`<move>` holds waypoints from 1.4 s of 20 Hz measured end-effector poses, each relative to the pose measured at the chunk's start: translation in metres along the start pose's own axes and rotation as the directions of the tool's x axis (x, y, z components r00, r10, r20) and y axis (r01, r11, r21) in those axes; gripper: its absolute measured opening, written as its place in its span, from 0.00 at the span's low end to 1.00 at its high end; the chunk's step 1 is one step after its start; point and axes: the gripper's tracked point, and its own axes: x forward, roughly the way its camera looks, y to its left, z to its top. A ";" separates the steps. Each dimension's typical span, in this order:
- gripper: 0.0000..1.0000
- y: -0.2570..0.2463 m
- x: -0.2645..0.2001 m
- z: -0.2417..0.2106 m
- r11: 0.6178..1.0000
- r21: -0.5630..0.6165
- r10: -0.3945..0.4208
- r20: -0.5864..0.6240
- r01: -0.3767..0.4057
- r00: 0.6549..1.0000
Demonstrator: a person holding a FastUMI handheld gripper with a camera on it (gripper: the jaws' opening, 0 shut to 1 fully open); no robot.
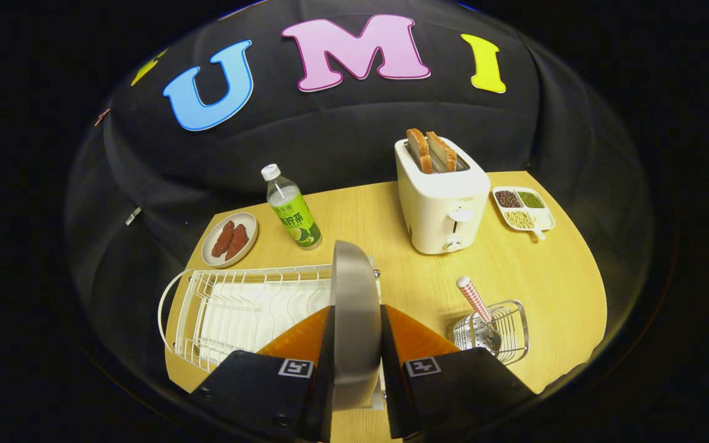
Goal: Take the plate from the dish rack, then take the spoon from the basket and place it into the plate.
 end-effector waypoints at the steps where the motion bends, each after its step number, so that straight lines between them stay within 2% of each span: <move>1: 0.38 0.000 -0.001 -0.002 1.000 -0.012 -0.010 -0.006 0.010 1.000; 5: 0.32 0.003 -0.005 -0.002 0.998 -0.045 -0.054 -0.007 0.054 0.999; 13: 0.32 0.021 -0.017 0.019 0.970 -0.205 -0.119 0.066 0.130 0.991; 21: 0.31 0.002 -0.019 0.031 0.980 -0.078 -0.178 0.055 0.182 0.982; 24: 0.31 -0.001 -0.024 0.040 0.972 -0.106 -0.199 0.089 0.208 0.976; 28: 0.22 0.003 -0.028 0.033 0.983 -0.059 -0.171 0.054 0.174 0.984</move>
